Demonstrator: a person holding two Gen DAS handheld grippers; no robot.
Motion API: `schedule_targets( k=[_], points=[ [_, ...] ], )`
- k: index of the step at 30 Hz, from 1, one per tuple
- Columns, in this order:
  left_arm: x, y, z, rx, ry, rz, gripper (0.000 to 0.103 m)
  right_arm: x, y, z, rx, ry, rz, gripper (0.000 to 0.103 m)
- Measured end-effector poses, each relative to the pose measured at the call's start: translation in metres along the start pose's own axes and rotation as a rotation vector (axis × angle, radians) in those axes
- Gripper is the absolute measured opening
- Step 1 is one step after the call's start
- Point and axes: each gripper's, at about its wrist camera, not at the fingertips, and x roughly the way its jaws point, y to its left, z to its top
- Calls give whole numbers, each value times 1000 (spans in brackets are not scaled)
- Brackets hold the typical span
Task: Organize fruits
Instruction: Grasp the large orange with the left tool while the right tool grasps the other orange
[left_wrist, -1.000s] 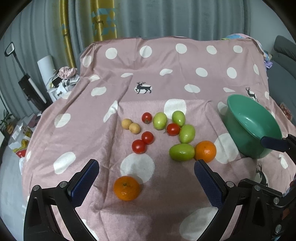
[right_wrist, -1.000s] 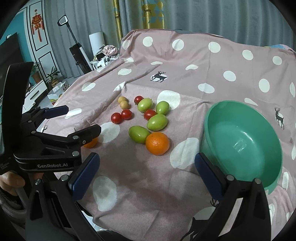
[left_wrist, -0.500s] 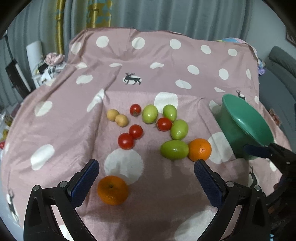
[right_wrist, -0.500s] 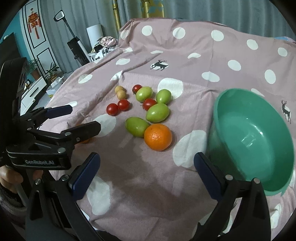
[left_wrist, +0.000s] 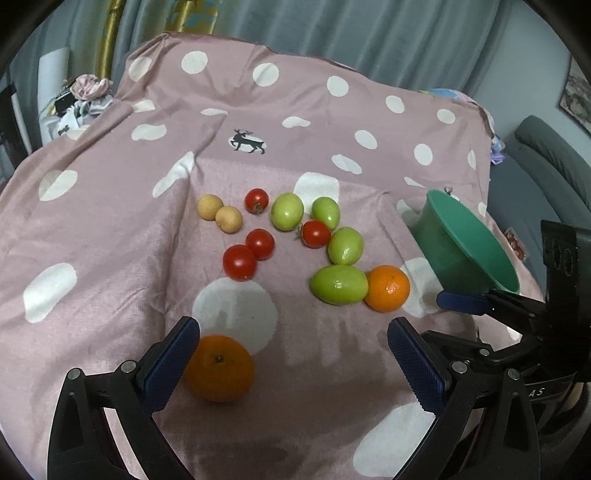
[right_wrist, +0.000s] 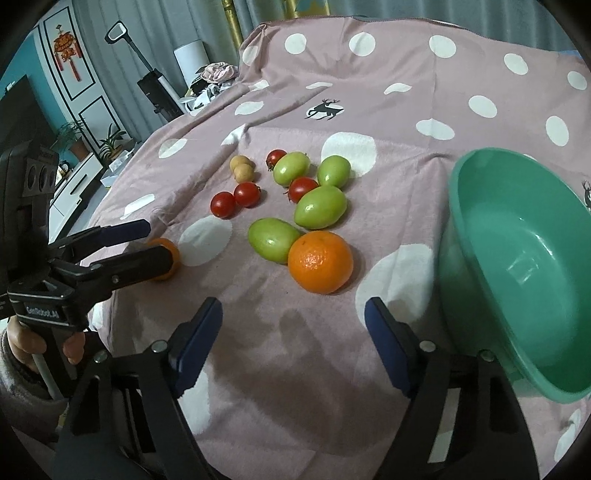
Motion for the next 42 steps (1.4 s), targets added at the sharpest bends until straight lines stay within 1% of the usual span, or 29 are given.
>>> schedule_targets(
  k=[6,10,12,14,15,16,18,22,25,27,28,29,30,31,32,37,42],
  points=[
    [-2,5,2,3,-7,-9,102,3,-4,0,-1,8,-13,78],
    [-4,9,-3,35,7,28,99,5,-7,1,-12,8,-28,78],
    [-2,11,-4,42,21,40,94,8,-8,3,-15,13,-24,78],
    [3,12,-5,48,44,48,82,12,-6,5,-25,17,-25,77],
    [6,11,-6,59,56,58,80,14,-6,6,-30,19,-24,76],
    [7,7,-6,90,59,87,77,17,-5,9,-37,21,-23,75],
    [11,5,-6,119,71,113,76,22,-4,14,-50,25,-22,73],
    [16,7,-8,132,96,145,75,34,-4,22,-72,42,-38,67],
    [22,12,-11,138,137,168,74,45,-6,27,-84,70,-48,65],
    [28,16,-14,132,172,175,69,52,-6,28,-96,93,-63,62],
    [29,18,-16,132,180,178,61,55,-6,29,-101,103,-67,58],
    [28,18,-16,138,176,185,57,57,-7,30,-103,107,-67,56],
    [28,18,-16,134,173,180,56,58,-8,30,-104,110,-65,52],
    [27,20,-16,125,167,176,52,59,-9,30,-102,112,-58,49],
    [27,22,-16,120,164,180,45,61,-10,30,-97,113,-59,48],
    [25,22,-16,106,162,179,45,57,-12,27,-82,91,-64,47],
    [17,16,-13,94,154,144,45,39,-12,20,-52,49,-30,47]
  ],
)
